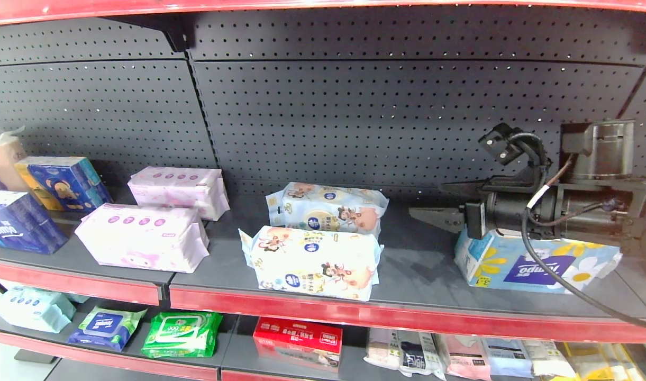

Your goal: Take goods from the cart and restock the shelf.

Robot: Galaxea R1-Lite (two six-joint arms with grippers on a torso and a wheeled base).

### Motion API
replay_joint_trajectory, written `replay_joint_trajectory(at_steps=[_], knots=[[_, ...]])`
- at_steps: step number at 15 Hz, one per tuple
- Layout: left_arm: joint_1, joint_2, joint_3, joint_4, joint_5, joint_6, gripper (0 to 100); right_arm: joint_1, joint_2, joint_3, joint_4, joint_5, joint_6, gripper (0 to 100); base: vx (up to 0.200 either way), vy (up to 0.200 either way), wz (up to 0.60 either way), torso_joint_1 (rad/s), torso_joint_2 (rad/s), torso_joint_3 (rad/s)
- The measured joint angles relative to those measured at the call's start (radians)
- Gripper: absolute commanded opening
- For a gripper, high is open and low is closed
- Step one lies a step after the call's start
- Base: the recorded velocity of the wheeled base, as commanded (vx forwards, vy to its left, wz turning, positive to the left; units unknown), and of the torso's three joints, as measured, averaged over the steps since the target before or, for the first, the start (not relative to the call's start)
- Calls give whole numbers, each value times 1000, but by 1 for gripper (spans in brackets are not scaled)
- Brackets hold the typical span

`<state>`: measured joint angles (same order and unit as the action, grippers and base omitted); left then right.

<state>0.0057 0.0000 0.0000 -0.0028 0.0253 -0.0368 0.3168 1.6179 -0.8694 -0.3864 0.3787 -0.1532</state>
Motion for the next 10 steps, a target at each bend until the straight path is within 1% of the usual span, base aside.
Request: replay_joint_trajectory(at_steps=[1,3,4,6,7,10], knots=[[0,0,0,0,0,0,100,2,-25,13,0,-35,-1,100,0,0,0,0,0,0],[0,0,0,0,0,0,100,10,-71,43,4,-60,-1,100,0,0,0,0,0,0],[0,0,0,0,0,0,100,11,-101,57,19,-89,1,100,0,0,0,0,0,0],[0,0,0,0,0,0,100,11,-172,69,67,-218,-2,100,0,0,0,0,0,0],[0,0,0,0,0,0,100,12,-207,77,75,-256,-2,100,0,0,0,0,0,0],[0,0,0,0,0,0,100,-4,-327,150,81,-282,-6,100,0,0,0,0,0,0]])
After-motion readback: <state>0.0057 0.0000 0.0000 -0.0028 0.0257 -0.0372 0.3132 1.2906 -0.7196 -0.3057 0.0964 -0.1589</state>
